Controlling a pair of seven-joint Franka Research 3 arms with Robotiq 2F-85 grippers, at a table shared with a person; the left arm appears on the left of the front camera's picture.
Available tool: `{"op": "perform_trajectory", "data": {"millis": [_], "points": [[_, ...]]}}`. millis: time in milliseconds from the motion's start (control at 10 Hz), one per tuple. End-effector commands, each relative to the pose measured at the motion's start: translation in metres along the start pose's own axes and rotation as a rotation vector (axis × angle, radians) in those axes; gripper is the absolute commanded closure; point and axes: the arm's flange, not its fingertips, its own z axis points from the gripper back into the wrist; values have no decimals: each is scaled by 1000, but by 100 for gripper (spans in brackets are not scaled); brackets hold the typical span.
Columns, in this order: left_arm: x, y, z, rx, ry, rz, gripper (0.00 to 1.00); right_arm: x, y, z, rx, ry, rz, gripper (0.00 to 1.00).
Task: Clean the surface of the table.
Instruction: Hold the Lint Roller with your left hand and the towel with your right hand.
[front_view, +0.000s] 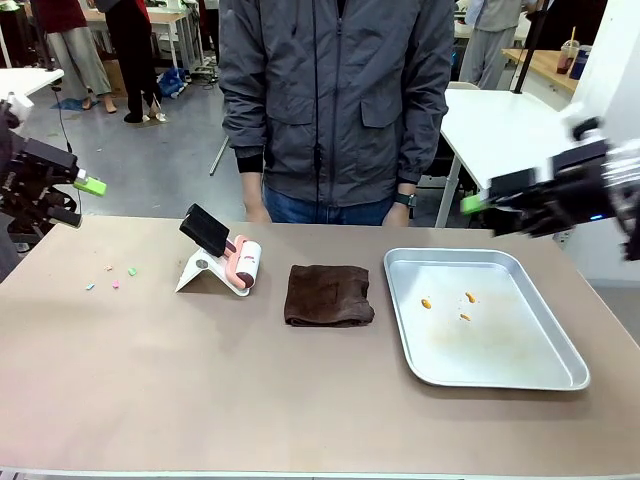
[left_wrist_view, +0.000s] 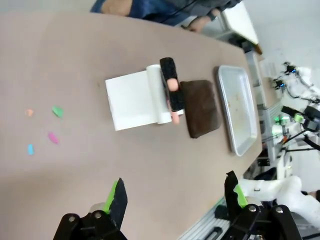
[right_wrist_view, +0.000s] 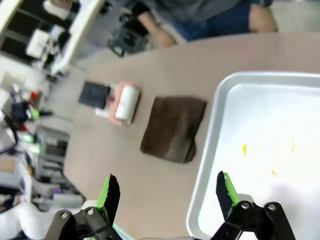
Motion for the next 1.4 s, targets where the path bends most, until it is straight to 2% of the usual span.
{"op": "perform_trajectory", "data": {"millis": [0,200,400,600,700,1100,1200,1300], "points": [[16,-7,-11,72,33,-34,0,5,17,-52,-56,106,36,0],[24,-15,-34,105,69,-78,0,-3,44,-111,-108,211,31,0],[31,-20,-59,147,95,-92,0,-18,61,-152,-150,301,5,0],[33,-22,-72,144,106,-106,0,-22,57,-151,-178,279,-7,0],[32,-20,-68,117,80,-94,0,-33,54,-157,-127,304,24,0],[28,-19,-72,121,101,-117,0,-31,54,-159,-137,308,8,0],[28,-18,-75,123,100,-115,0,-33,68,-161,-278,297,17,0],[42,-22,-81,151,104,-81,0,-16,77,-176,-367,313,-14,0]]}}
